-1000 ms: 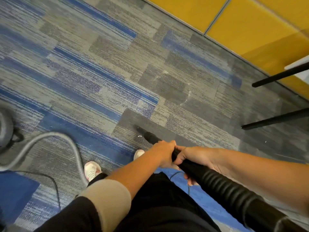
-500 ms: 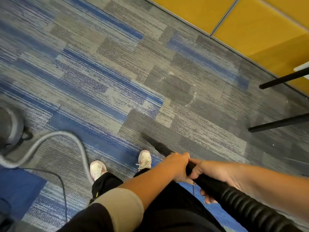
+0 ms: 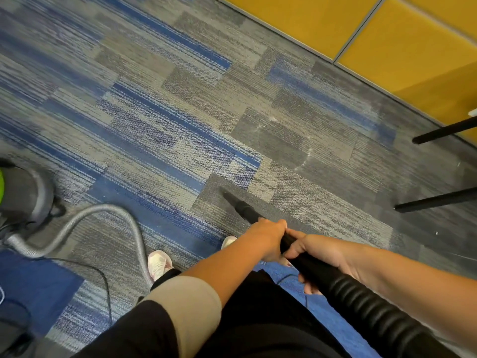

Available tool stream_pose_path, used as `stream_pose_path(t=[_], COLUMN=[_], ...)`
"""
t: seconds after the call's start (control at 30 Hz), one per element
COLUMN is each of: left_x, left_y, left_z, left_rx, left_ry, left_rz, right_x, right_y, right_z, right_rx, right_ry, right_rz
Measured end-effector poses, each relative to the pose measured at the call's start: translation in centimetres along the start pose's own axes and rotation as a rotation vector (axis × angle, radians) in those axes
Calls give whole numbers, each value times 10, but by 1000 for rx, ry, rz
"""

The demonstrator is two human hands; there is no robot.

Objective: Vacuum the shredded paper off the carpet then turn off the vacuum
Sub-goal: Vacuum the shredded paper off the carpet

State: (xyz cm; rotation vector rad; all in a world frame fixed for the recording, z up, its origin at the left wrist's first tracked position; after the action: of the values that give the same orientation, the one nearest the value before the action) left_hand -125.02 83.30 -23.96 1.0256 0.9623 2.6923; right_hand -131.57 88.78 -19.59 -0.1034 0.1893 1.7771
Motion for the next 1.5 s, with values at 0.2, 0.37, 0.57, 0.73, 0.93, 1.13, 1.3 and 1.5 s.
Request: stream_pose_path(t=[0.2, 0.37, 0.57, 0.73, 0.93, 1.13, 1.3, 1.5], left_x=[-45, -80, -111, -102, -101, -128, -165, -223], left_y=[12, 25, 49, 31, 25, 50, 96, 170], left_z=[-6, -10, -10, -11, -13, -14, -15, -2], left_rx=[32, 172, 541, 438, 409, 404, 419, 398], left_ry=[163, 233, 440, 777, 877, 853, 830, 771], left_rz=[51, 170, 626, 1366, 1421, 1424, 1429, 1303], right_x=[-23, -53, -74, -81, -81, -103, -154, -243], right_y=[-22, -35, -39, -41, -46, -60, -83, -127], right_z=[-29, -42, -57, -74, -74, -65, -64, -69], right_rx=[17, 2, -28, -39, -117, -224, -218, -189], right_ry=[33, 124, 182, 202, 210, 209, 217, 277], right_rz=[-83, -177, -224, -136, -183, -323, -334, -330])
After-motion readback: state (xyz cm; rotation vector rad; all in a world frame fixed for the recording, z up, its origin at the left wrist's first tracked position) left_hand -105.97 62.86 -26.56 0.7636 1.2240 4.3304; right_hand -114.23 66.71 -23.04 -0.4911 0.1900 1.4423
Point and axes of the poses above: each hand's wrist, its own z-axis away from the middle knuckle, its own y-axis out of the back of the hand, x = y × z, the point moved 6 cm from there along -z, towards the middle knuckle, and after that the axes turned 13 degrees about x, right-handed, at the moved point
